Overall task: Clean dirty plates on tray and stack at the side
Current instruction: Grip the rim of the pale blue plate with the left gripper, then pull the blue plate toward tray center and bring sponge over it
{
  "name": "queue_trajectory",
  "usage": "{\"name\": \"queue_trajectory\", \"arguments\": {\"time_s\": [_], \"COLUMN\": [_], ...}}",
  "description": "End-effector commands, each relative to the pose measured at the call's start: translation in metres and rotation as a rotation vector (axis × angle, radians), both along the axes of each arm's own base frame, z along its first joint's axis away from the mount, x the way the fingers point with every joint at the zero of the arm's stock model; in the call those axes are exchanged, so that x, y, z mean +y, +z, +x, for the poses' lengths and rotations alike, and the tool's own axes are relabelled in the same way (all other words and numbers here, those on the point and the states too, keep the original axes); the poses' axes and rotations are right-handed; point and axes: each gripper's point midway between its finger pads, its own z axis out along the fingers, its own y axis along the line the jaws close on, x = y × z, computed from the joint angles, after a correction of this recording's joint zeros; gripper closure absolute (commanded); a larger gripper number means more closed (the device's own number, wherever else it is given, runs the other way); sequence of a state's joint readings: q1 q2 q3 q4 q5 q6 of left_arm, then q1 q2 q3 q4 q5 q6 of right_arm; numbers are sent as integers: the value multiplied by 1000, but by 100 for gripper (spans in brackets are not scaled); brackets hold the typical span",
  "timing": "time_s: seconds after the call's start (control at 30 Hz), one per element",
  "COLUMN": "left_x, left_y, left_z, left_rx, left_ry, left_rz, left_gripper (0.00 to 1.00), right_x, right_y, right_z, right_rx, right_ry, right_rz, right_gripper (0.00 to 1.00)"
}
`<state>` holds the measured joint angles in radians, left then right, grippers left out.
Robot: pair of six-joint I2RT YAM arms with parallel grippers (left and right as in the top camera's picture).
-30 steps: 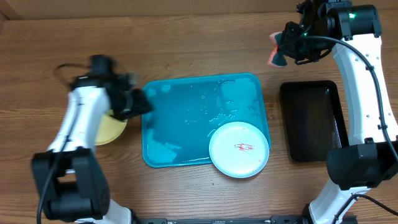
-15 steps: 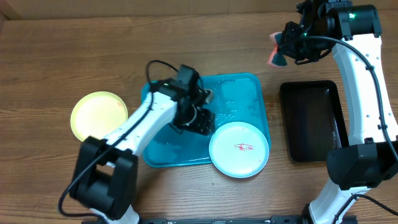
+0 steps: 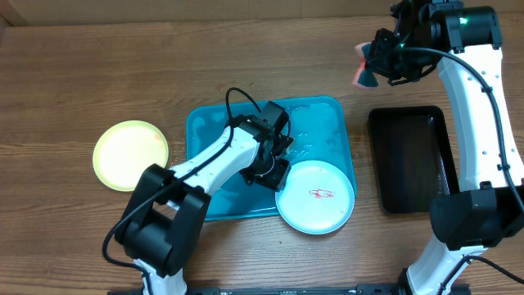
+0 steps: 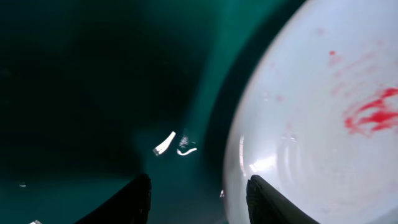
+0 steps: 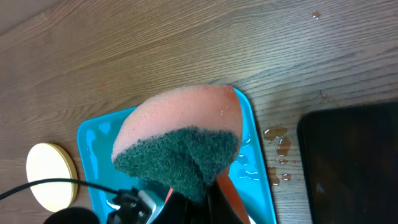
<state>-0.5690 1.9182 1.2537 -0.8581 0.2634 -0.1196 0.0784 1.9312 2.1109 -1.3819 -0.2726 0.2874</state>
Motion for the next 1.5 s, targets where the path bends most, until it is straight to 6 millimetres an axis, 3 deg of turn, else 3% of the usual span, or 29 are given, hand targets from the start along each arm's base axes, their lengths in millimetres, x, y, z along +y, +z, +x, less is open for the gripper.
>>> {"name": "queue_trajectory", "arguments": {"time_s": [0.0,0.07,0.17,0.2,0.4,0.63,0.73,0.87,0.93,1.13,1.47], "left_x": [6,7,7,7,38,85,98,104,100,99,105], "left_y": [-20,-24,-24,-24,-22,-5,-2,-2,-3,-4,-13], "left_z": [2,0,1,3,33,77,93,90,81,49,32], "left_rx": [13,25,22,15,-78,-158,-185,-156,-105,56,117], "left_ry": [-10,-10,-10,-8,72,202,254,275,283,445,509], "left_rz": [62,66,66,67,179,251,237,228,200,213,251], "left_gripper": [55,65,92,96,96,96,90,53,46,44,51], "right_x": [-1,-1,-1,-1,3,26,40,55,62,81,107], "right_y": [3,3,3,3,-2,-22,-32,-41,-47,-63,-86], "right_z": [0,0,0,0,0,-3,-5,-8,-9,-17,-30], "right_rx": [-13,-13,-13,-13,-4,33,47,53,55,82,113], "right_ry": [4,4,4,4,6,58,69,101,113,135,180], "right_rz": [-4,-5,-5,-5,-1,-5,1,1,3,5,4], "right_gripper": [96,96,96,96,96,96,96,96,96,96,96]}}
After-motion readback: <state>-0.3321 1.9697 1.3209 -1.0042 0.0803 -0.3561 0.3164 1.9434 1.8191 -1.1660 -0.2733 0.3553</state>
